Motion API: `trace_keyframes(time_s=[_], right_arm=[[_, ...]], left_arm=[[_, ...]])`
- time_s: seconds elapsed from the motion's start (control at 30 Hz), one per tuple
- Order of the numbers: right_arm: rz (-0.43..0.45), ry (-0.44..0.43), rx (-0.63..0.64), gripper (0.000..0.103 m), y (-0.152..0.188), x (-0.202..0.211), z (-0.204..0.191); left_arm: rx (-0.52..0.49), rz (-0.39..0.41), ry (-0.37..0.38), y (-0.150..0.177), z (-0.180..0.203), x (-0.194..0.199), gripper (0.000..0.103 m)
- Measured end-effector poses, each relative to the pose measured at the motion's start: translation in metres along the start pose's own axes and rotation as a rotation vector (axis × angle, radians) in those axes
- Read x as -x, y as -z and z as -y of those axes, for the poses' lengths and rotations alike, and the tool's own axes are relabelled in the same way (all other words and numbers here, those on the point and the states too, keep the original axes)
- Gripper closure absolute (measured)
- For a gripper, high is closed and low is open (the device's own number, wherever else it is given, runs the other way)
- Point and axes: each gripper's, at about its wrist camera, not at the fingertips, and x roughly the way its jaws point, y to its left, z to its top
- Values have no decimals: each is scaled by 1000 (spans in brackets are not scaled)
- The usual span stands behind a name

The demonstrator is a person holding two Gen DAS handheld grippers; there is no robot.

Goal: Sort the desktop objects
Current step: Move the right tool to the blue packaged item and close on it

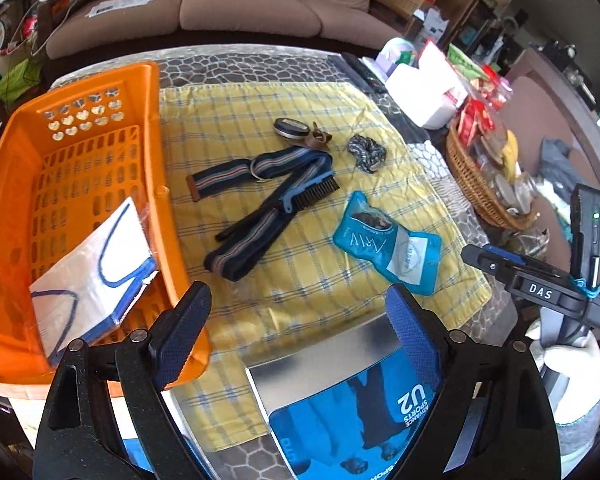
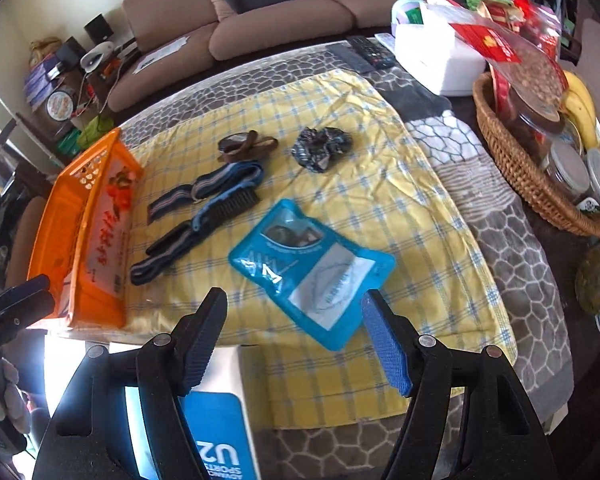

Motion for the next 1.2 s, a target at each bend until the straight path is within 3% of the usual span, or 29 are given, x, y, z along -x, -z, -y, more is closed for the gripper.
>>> trace_keyframes(time_s=[0.5,0.9,1.07,1.2], right_arm=[[-69,-31,-122,31,5,-61,73],[-104,-44,-167,31,8,-91,92],[-115,-50,-169,40,10,-98,93],[-112,-63,-171,48,10,-99,92]], left_arm=[[-94,-149,-25,-33,57,-117,15],[-132,-227,-27,-43,68,-165,16],[-143,-250,-33,-45,68,-178,21],[-148,-269,-26,-46,66,-186,31]])
